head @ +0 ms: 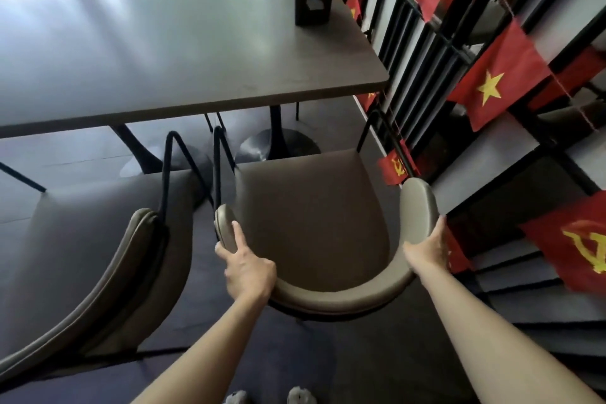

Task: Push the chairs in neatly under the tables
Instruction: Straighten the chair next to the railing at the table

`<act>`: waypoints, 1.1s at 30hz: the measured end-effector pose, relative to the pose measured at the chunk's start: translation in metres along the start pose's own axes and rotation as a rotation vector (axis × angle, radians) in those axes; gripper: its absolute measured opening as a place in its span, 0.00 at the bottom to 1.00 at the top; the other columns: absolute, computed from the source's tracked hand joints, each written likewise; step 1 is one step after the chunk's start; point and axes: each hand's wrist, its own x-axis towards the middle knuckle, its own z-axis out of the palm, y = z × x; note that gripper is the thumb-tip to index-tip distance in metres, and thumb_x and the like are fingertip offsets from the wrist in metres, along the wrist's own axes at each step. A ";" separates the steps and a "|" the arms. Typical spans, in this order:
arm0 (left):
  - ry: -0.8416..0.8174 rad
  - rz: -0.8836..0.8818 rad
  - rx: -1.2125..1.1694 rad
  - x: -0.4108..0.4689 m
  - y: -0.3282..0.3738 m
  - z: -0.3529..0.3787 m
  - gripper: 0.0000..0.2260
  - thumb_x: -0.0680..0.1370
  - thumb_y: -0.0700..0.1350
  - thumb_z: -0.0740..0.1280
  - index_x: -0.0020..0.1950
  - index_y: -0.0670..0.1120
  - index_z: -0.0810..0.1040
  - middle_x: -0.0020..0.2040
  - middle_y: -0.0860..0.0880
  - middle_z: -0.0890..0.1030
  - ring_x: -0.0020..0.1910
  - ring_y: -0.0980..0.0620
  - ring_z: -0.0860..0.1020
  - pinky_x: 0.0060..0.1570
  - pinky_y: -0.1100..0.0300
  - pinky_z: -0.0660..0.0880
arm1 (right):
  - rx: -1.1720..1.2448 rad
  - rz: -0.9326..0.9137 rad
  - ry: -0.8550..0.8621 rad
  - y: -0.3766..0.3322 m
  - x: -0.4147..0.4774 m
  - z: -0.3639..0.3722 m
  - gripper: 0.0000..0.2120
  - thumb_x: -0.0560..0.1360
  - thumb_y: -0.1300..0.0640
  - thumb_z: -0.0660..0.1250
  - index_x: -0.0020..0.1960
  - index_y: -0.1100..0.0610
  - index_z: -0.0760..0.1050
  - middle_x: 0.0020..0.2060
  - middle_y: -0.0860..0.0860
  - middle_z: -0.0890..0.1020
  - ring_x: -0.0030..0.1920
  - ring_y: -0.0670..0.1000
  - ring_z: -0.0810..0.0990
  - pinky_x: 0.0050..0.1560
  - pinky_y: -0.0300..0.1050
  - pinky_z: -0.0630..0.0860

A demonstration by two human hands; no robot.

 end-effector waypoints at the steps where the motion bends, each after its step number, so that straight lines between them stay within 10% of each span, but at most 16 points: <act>1: 0.008 -0.014 0.004 0.000 0.001 0.001 0.41 0.72 0.37 0.64 0.77 0.59 0.45 0.76 0.43 0.49 0.53 0.38 0.77 0.45 0.51 0.74 | 0.022 0.003 0.005 -0.002 0.003 0.000 0.43 0.75 0.66 0.64 0.79 0.47 0.42 0.77 0.56 0.59 0.73 0.62 0.64 0.68 0.55 0.66; 33: -0.047 0.042 -0.086 0.024 -0.042 -0.054 0.43 0.73 0.34 0.61 0.77 0.62 0.41 0.78 0.42 0.46 0.60 0.34 0.75 0.59 0.50 0.72 | 0.001 -0.011 0.023 -0.029 -0.043 0.042 0.39 0.77 0.69 0.61 0.79 0.50 0.45 0.70 0.65 0.69 0.67 0.66 0.71 0.65 0.56 0.68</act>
